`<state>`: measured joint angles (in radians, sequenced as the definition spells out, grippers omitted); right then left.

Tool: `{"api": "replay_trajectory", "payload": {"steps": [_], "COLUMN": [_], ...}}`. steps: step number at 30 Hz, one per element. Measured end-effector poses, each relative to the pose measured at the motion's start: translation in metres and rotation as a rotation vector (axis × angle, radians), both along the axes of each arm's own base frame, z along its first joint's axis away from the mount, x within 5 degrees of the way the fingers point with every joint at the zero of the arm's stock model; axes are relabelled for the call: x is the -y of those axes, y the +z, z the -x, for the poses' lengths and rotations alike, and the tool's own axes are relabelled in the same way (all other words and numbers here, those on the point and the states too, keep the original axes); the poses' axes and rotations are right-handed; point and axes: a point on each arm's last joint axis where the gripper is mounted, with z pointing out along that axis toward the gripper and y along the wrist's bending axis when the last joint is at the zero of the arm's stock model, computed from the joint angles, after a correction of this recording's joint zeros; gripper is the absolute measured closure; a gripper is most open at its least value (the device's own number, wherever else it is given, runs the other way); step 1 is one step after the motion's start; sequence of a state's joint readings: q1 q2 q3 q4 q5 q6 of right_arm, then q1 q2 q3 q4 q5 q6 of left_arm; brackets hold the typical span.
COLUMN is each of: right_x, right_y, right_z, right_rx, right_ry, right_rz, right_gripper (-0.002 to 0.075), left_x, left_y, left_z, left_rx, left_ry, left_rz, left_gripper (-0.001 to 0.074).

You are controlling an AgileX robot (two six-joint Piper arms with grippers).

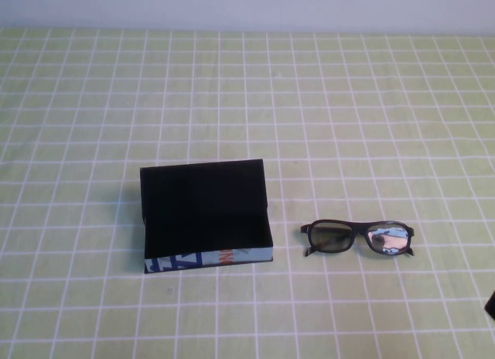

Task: Return glasses to glasses case

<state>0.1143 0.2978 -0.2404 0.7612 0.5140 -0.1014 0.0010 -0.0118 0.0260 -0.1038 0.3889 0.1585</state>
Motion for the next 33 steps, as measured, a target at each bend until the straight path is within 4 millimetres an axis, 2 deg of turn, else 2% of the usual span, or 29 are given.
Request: {"api": "replay_trajectory", "payload": {"steps": [2, 5, 9, 13, 17, 25, 27, 33], "right_x": [-0.006, -0.010, -0.014, -0.015, -0.026, -0.102, -0.112, -0.127], "right_y": [0.012, 0.020, 0.022, 0.021, 0.021, 0.031, 0.034, 0.020], "right_z": [-0.009, -0.026, -0.049, -0.071, -0.094, -0.158, -0.176, -0.218], "right_rx": [-0.108, -0.271, -0.421, -0.486, -0.497, -0.317, -0.294, -0.238], "right_ry": [0.097, 0.228, 0.378, 0.480, 0.597, 0.993, 1.043, 1.204], "right_rz": [0.097, 0.236, 0.370, 0.479, 0.618, 0.907, 0.961, 1.148], "right_gripper": [0.0737, 0.0737, 0.0737, 0.0737, 0.0737, 0.0737, 0.0737, 0.0717], "left_x": [0.000, 0.000, 0.000, 0.000, 0.000, 0.000, 0.000, 0.000], "left_y": [0.000, 0.000, 0.000, 0.000, 0.000, 0.000, 0.000, 0.000], "left_z": [0.000, 0.000, 0.000, 0.000, 0.000, 0.000, 0.000, 0.000], "left_rx": [0.000, 0.000, 0.000, 0.000, 0.000, 0.000, 0.000, 0.000], "left_ry": [0.000, 0.000, 0.000, 0.000, 0.000, 0.000, 0.000, 0.000], "left_rz": [0.000, 0.000, 0.000, 0.000, 0.000, 0.000, 0.000, 0.000], "left_gripper": [0.0737, 0.0737, 0.0737, 0.0737, 0.0737, 0.0737, 0.0737, 0.0737]}}
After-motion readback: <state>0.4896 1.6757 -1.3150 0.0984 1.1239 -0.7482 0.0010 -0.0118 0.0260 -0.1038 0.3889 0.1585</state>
